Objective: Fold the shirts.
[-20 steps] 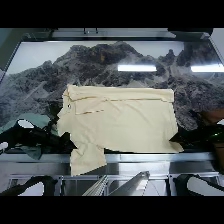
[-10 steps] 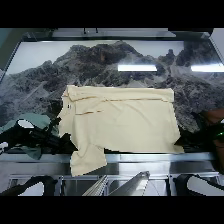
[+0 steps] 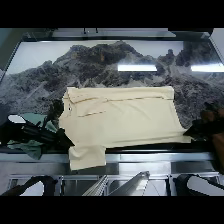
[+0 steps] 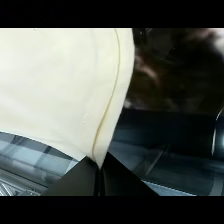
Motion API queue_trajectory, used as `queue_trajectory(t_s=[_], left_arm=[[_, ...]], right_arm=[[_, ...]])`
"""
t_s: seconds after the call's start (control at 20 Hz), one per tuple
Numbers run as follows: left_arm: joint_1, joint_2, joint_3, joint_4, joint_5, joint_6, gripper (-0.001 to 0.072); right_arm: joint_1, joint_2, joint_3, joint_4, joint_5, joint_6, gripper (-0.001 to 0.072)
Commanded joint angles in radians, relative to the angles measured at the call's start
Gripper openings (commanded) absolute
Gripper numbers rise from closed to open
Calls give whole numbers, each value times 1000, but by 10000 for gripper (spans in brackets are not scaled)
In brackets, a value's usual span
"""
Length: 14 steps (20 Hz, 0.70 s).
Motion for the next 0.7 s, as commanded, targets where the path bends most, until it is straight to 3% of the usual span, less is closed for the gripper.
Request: queue_trajectory(t_s=[0.0, 0.3, 0.65], left_arm=[[81, 58, 33, 0, -68, -18, 28], [96, 67, 78, -4, -54, -18, 28], [82, -138, 490, -43, -24, -63, 28]], right_arm=[[-34, -3, 51, 1, -11, 19, 13], [-34, -13, 60, 142, -33, -39, 13], [-5, -21, 90, 504, -285, -138, 13]])
